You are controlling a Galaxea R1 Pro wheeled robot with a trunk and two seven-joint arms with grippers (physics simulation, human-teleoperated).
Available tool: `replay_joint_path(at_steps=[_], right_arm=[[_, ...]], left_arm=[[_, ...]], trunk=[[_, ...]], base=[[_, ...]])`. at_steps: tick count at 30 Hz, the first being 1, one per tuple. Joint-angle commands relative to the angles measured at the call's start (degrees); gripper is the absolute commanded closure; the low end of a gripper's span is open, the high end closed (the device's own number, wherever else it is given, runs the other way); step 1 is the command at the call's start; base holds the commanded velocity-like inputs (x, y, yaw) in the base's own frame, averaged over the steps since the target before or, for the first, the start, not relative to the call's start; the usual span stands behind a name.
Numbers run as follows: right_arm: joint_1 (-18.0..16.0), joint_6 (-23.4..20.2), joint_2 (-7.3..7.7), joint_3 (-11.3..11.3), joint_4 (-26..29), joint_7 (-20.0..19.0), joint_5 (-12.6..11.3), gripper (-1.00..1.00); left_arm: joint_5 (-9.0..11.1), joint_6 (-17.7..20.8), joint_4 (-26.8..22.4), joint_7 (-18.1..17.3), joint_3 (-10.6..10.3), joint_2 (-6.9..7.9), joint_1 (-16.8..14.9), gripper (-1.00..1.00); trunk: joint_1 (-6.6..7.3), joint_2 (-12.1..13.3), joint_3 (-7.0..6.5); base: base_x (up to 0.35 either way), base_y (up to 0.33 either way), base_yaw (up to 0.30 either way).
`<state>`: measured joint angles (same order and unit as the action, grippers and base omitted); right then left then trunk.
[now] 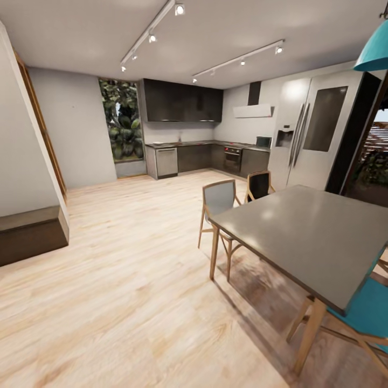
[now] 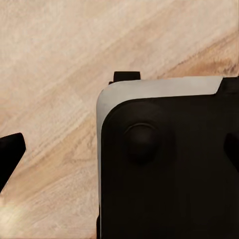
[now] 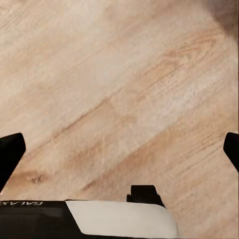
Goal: In the kitchen, take the Vidalia onion out of the sink, dice it on the chopping board with the paring knife, put the diced onion into the bowl on the countertop, then place both the paring knife and the chopping board into the sink.
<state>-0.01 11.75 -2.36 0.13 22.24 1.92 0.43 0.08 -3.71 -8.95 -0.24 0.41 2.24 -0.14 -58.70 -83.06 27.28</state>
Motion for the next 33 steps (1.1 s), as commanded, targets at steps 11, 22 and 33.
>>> replay_joint_path(at_steps=[11,22,33], right_arm=[[-0.51,-0.78,-0.13,0.05,10.01,2.77,1.81,-1.0],[-0.59,3.48,-0.1,0.08,9.32,2.39,3.46,-1.0],[-0.55,4.24,-0.19,0.05,7.91,2.47,3.58,-1.0]], left_arm=[[0.01,-0.11,-10.63,0.19,0.17,0.77,-0.88,-1.0],[0.19,-1.97,-11.38,0.24,0.21,1.14,-0.9,-1.0],[1.39,-2.16,-11.29,0.24,0.21,0.99,-0.89,-1.0]], trunk=[[-0.03,-0.02,0.05],[-0.03,-0.02,0.05],[-0.03,-0.02,0.05]], base=[[0.285,0.007,0.0],[0.318,0.029,0.001],[0.307,0.123,0.209]])
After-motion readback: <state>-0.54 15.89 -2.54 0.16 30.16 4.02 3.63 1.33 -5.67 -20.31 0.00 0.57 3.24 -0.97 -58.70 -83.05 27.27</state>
